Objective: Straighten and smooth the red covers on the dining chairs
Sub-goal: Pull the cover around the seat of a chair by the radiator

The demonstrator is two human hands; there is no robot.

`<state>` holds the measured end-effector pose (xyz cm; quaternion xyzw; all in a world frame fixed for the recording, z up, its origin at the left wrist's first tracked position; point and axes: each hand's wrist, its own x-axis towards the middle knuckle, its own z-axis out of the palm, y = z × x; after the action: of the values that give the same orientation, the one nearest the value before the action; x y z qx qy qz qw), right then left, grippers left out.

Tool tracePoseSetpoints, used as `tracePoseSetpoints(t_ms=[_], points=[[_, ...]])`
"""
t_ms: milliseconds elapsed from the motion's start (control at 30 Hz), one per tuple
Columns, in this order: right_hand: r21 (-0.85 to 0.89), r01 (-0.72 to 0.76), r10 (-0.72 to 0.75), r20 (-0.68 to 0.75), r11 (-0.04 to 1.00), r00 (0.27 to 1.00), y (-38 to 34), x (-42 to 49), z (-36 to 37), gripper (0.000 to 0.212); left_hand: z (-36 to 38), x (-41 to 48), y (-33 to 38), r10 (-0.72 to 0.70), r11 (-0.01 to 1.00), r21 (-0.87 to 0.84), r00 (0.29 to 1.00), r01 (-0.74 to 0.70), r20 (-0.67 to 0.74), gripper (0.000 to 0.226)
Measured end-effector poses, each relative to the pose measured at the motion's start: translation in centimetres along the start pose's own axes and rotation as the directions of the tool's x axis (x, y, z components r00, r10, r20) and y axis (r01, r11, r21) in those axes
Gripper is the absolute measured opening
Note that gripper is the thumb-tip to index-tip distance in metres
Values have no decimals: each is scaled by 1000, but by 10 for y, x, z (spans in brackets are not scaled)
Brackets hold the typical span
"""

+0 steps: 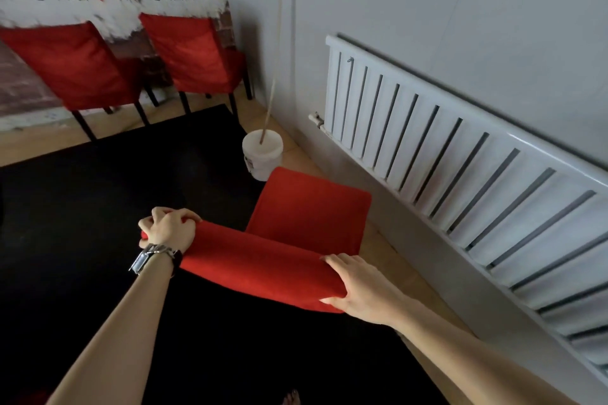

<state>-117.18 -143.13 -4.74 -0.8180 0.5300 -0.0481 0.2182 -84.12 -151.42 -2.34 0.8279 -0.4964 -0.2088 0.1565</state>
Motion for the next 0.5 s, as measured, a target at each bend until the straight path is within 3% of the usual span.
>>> tracePoseSetpoints(t_ms=[500], points=[[-50, 141, -123, 258, 989, 958, 6, -17, -17, 85, 0, -66, -32, -122, 992, 23, 992, 122, 35, 36]])
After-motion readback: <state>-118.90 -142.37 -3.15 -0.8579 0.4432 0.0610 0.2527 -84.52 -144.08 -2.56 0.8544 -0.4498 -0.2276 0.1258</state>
